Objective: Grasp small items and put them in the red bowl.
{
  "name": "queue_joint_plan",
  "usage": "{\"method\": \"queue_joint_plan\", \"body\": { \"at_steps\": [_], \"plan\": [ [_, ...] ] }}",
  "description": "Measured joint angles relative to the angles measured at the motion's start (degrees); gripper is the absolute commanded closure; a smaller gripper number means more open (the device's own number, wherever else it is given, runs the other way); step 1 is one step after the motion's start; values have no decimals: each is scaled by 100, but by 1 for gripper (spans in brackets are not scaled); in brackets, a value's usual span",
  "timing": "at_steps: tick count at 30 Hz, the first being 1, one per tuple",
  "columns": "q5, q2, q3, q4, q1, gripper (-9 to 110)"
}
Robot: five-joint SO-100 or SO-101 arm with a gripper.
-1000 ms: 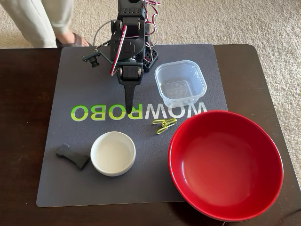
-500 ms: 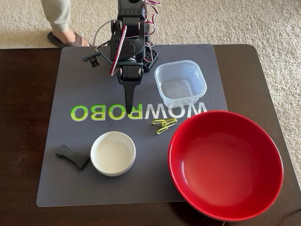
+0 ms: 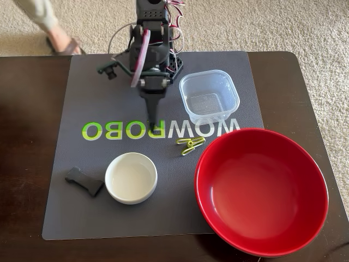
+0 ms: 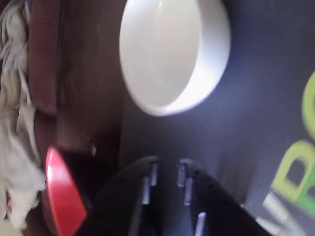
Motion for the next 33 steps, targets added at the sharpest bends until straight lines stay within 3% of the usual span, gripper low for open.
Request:
{"method": "queue_joint_plan", "body": {
  "at_steps": [6, 8, 13, 16, 18, 27, 33],
  "plan": [
    [580, -1134, -1178, 879, -18, 93],
    [624, -2566, -2153, 1063, 158, 101],
    [694, -7005, -5704, 2171, 1187, 101],
    [817, -8719, -7093, 2549, 1521, 101],
    [958, -9167, -7629, 2813, 1441, 101],
    [1160, -9510, -8306, 3085, 1397, 78],
    [1441, -10081, -8306, 2988, 1397, 76]
  ]
}}
